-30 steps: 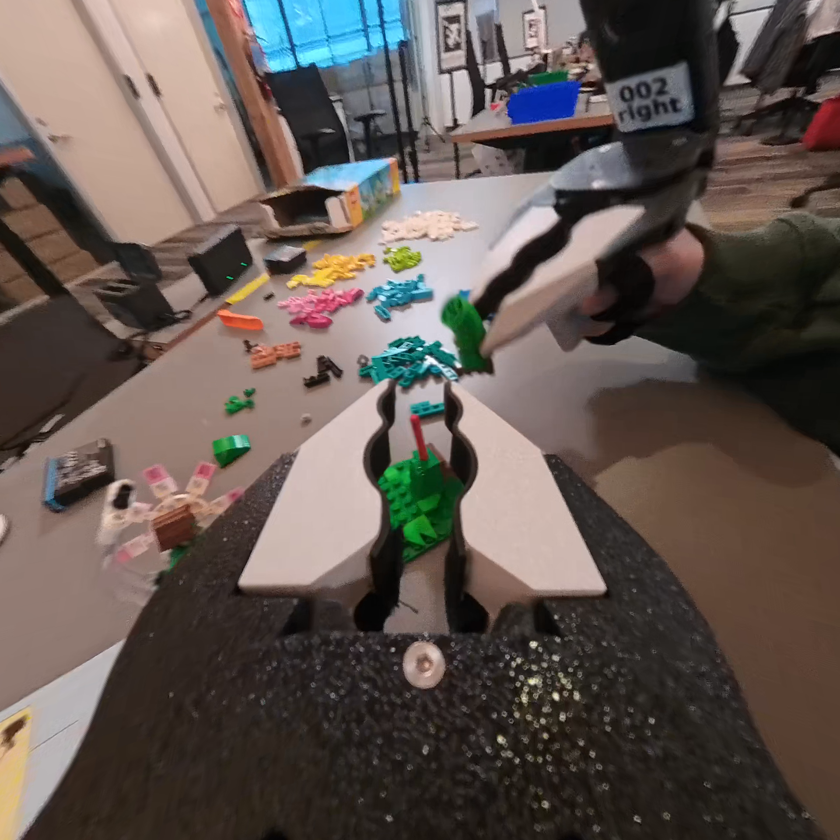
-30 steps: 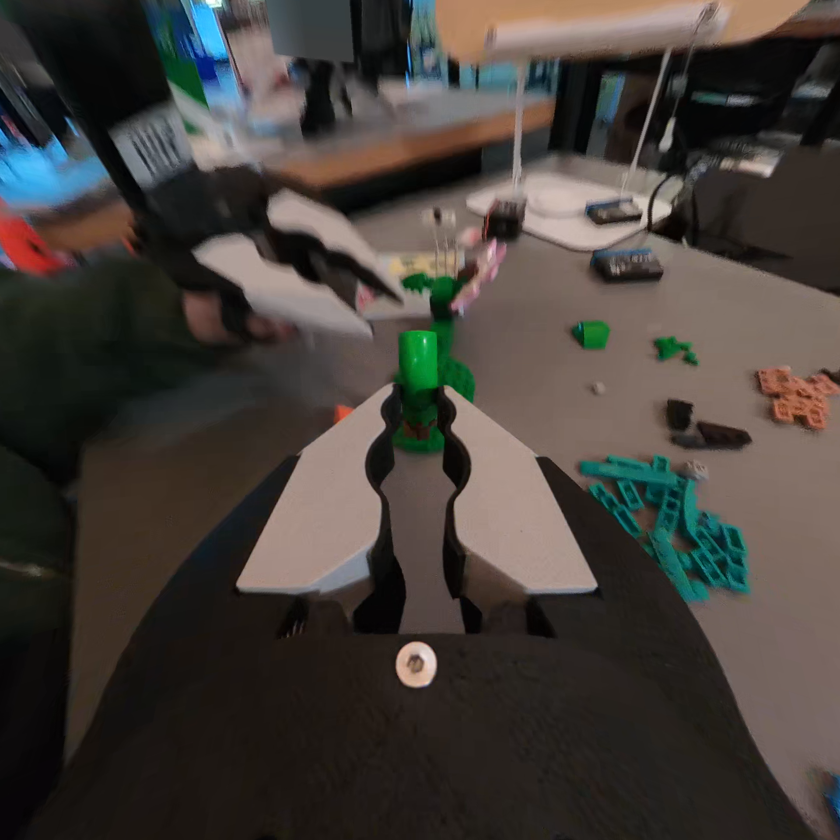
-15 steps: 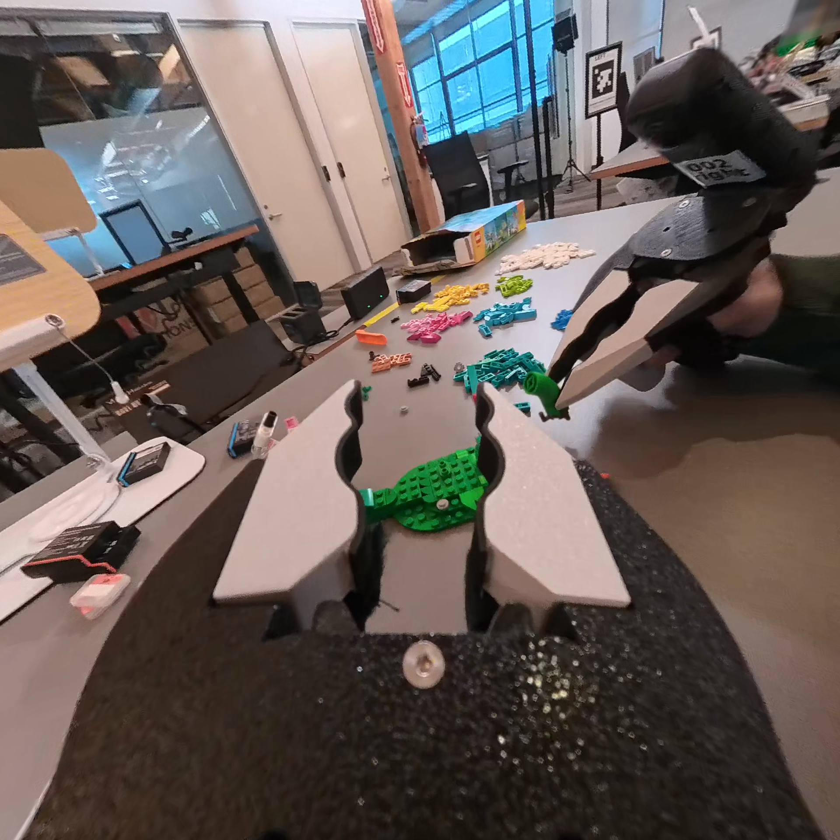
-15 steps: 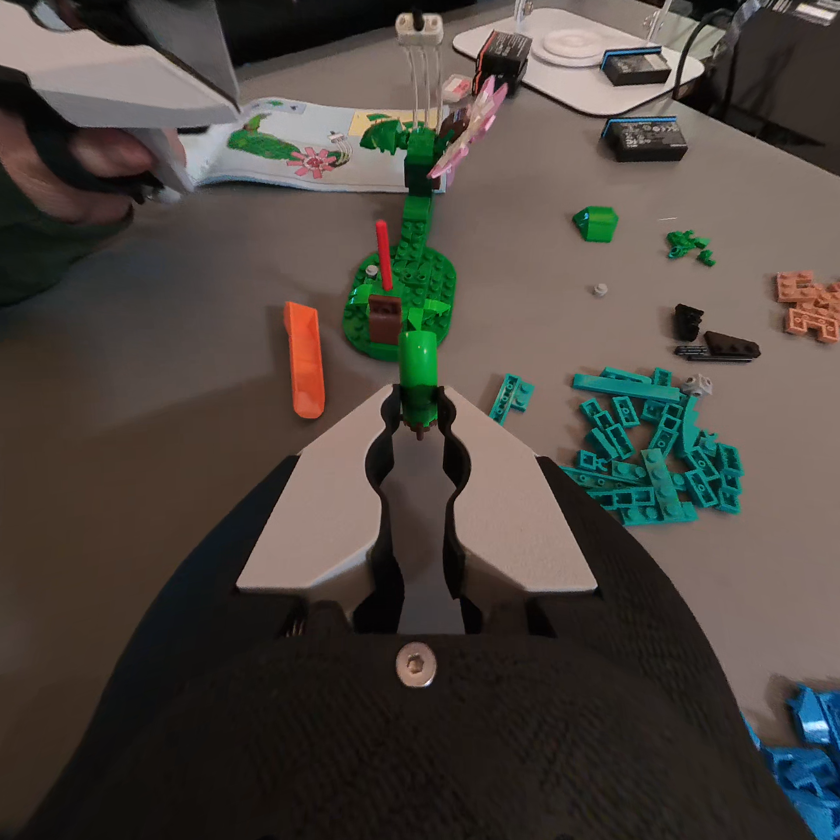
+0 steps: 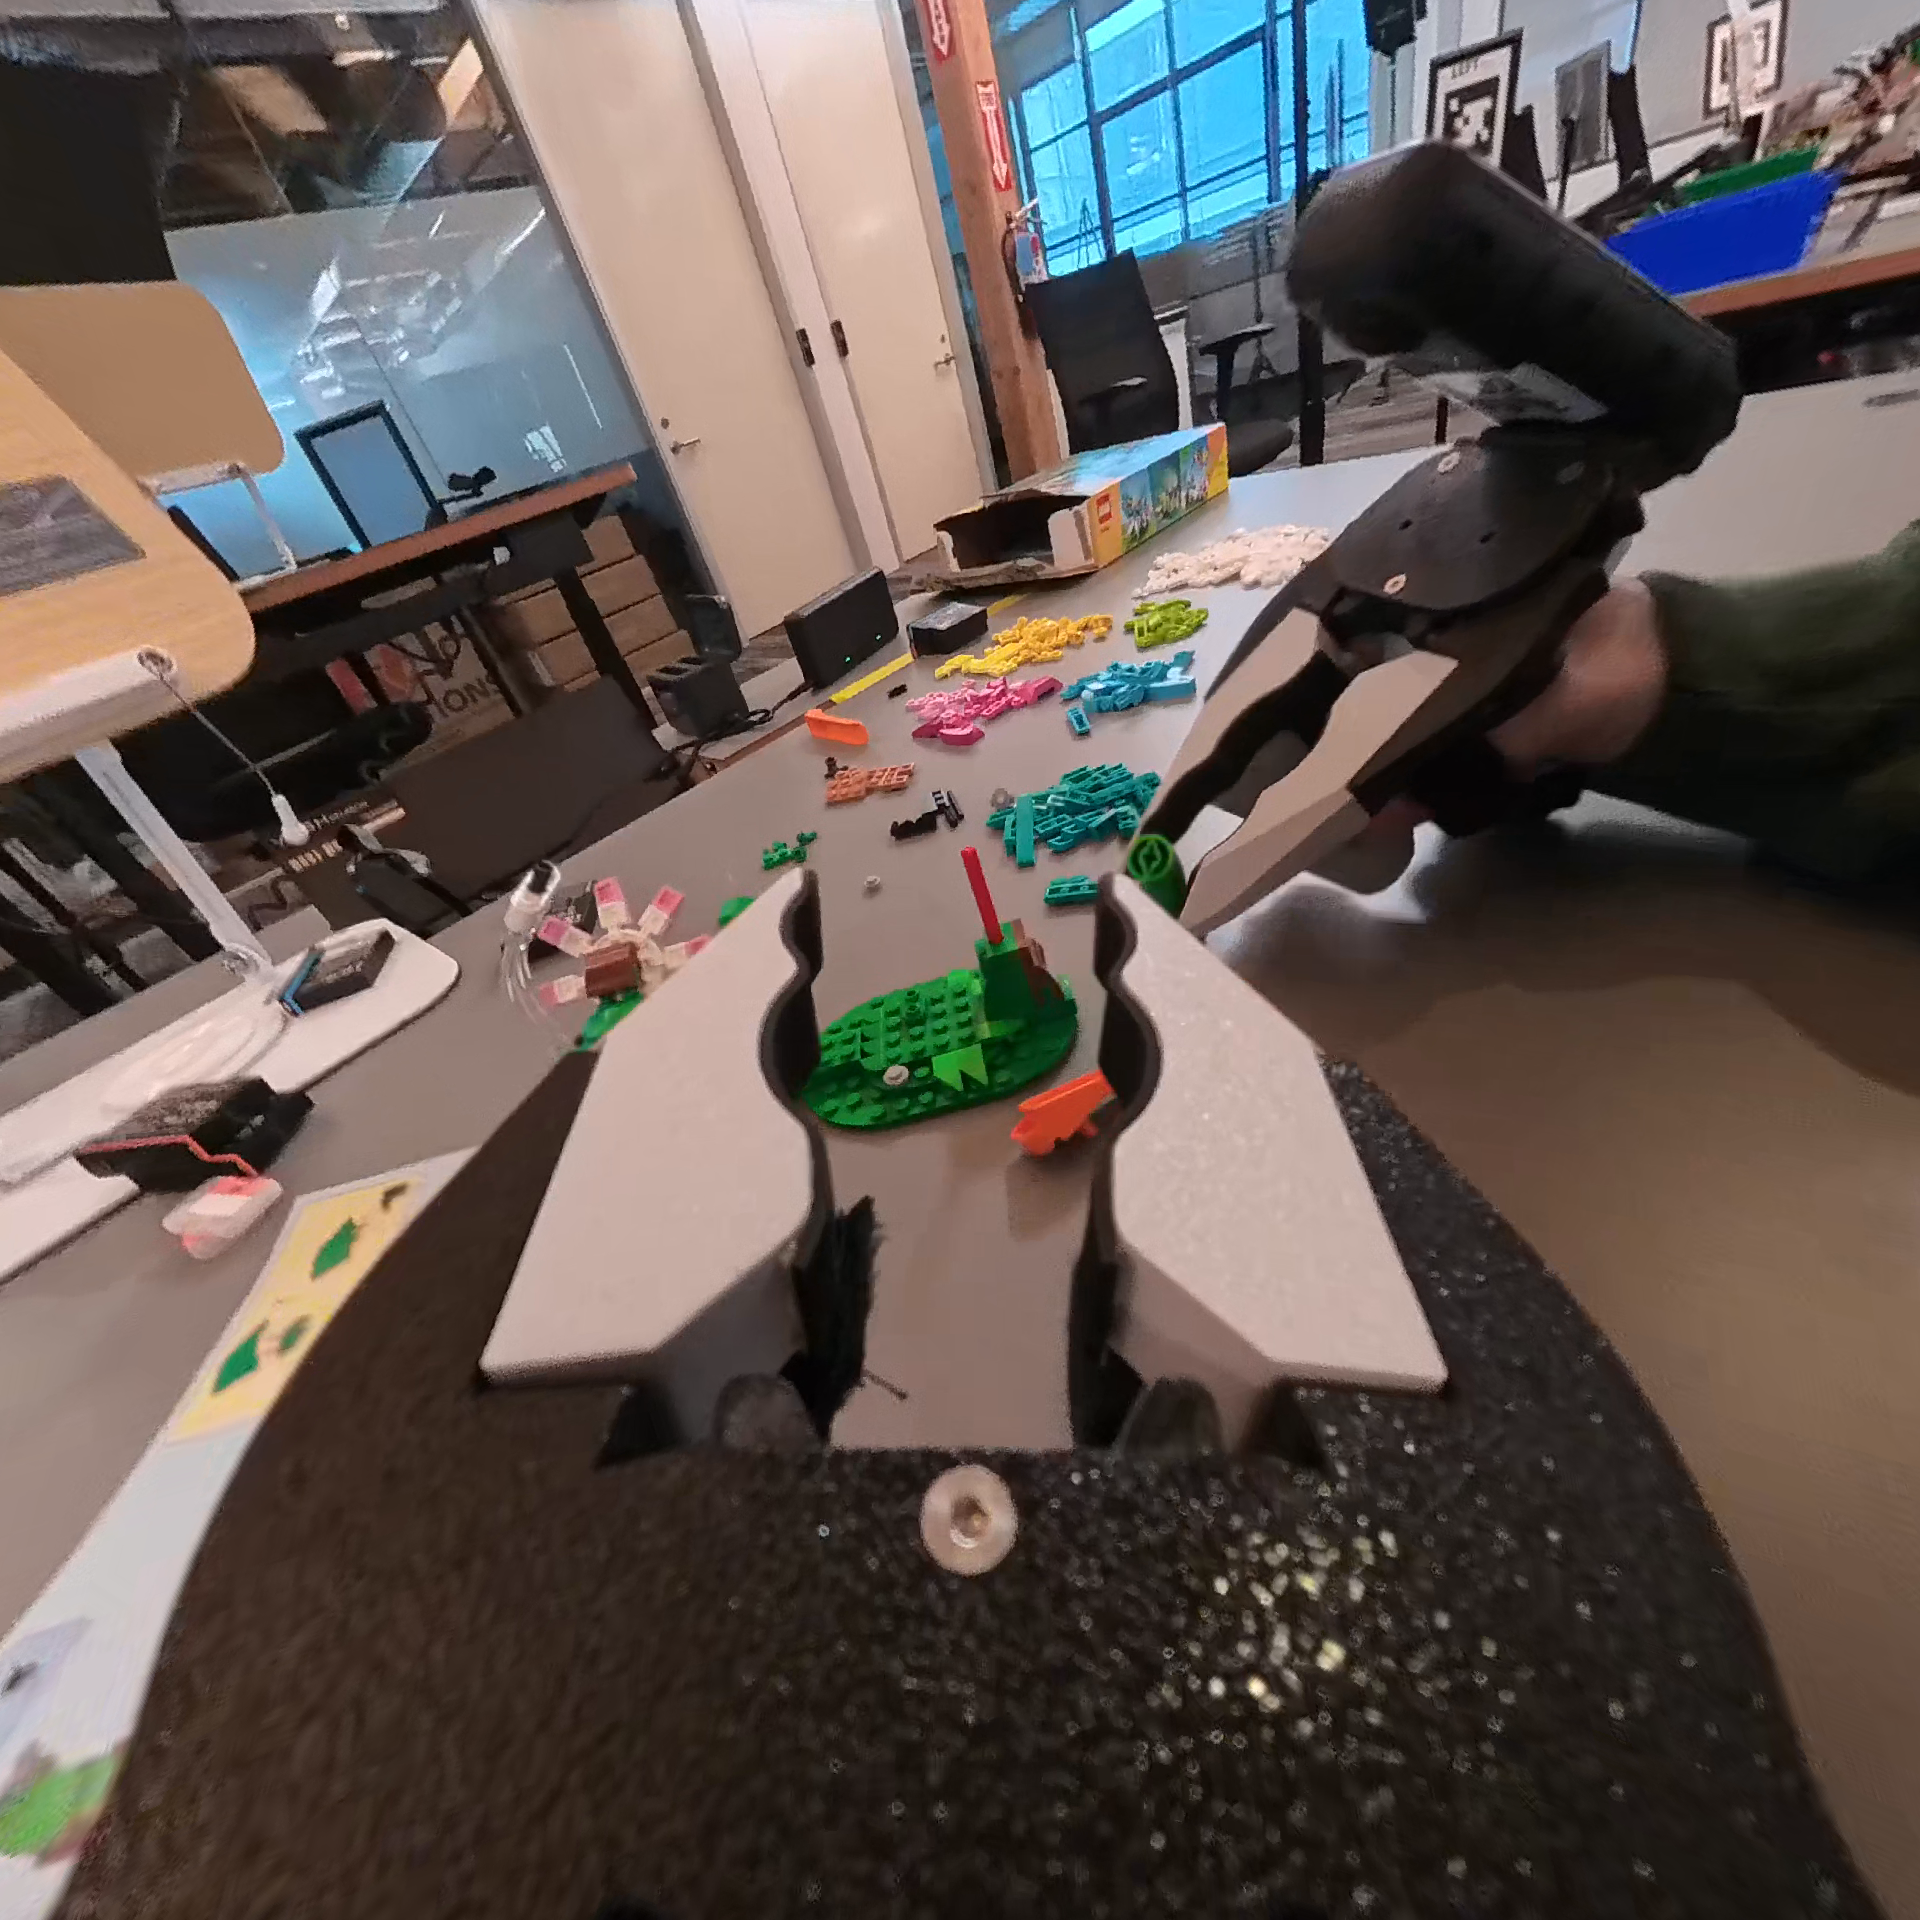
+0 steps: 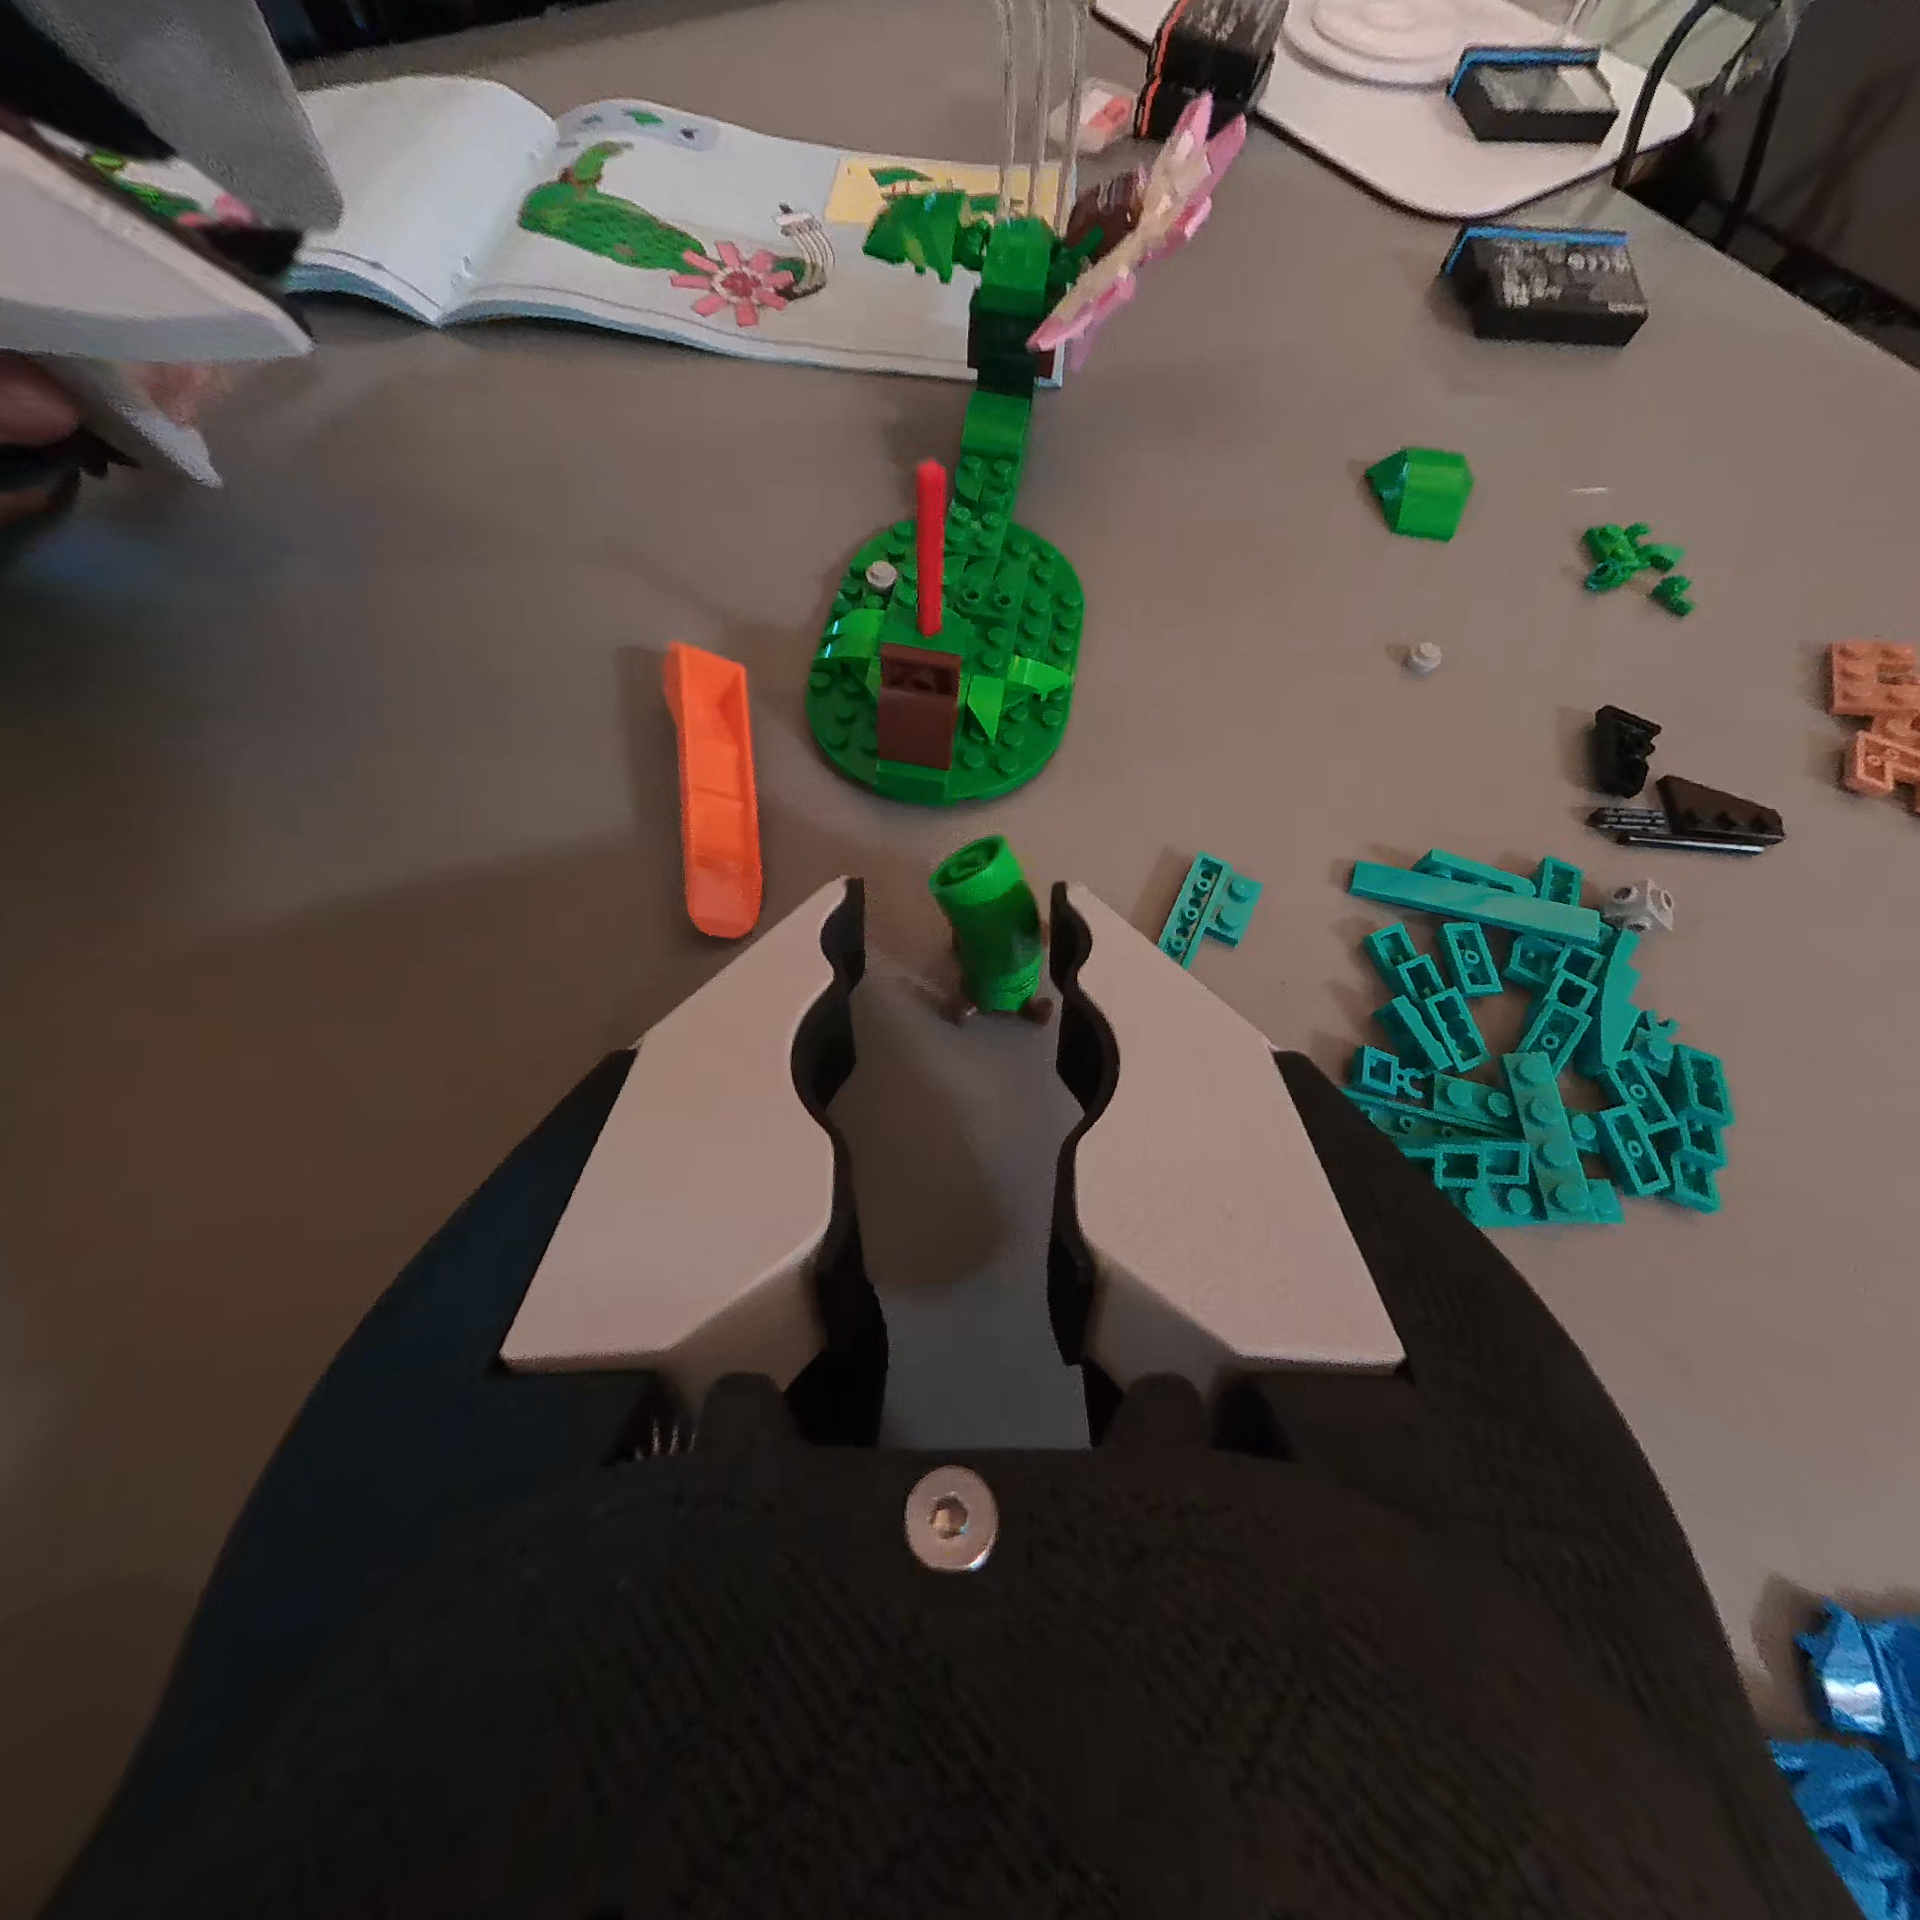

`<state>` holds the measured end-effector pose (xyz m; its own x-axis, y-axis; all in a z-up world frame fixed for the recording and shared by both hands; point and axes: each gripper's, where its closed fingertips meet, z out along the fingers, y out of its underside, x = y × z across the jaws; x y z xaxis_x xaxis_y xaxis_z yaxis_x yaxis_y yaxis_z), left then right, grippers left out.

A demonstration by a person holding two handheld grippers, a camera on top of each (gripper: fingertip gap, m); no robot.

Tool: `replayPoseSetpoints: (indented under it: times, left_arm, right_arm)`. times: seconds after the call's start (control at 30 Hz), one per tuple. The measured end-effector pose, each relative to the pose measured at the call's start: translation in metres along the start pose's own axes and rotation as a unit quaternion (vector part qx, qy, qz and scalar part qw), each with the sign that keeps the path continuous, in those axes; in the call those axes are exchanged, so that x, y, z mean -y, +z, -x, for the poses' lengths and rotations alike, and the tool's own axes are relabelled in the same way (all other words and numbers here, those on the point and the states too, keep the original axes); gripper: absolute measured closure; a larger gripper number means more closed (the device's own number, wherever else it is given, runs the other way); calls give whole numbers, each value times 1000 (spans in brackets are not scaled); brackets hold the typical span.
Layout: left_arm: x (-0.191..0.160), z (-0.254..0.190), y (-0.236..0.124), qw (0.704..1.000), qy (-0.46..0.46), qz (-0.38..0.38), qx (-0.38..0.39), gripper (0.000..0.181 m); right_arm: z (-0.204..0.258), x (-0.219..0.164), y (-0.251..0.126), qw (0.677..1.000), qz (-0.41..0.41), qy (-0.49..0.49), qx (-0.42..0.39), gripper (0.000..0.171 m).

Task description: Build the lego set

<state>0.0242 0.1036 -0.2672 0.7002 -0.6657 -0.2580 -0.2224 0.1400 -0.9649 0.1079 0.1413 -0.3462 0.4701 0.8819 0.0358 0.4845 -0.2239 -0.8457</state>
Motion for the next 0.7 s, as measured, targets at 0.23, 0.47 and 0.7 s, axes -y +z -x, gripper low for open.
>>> replayPoseSetpoints:
  times: [0.23, 0.47, 0.7]
  left_arm:
    - [4, -20, 7, 999, -30, 10, -11, 132]
    - [-4, -26, 10, 998, -49, -5, -34, 138]
    - [-2, -24, 10, 998, -58, -13, -36, 137]
  right_arm:
    - [-5, 33, -21, 993, -98, -46, -49, 128]
    - [-22, 58, -50, 970, -213, -39, -111, 127]
    - [-27, 55, -50, 969, -217, -25, -119, 129]
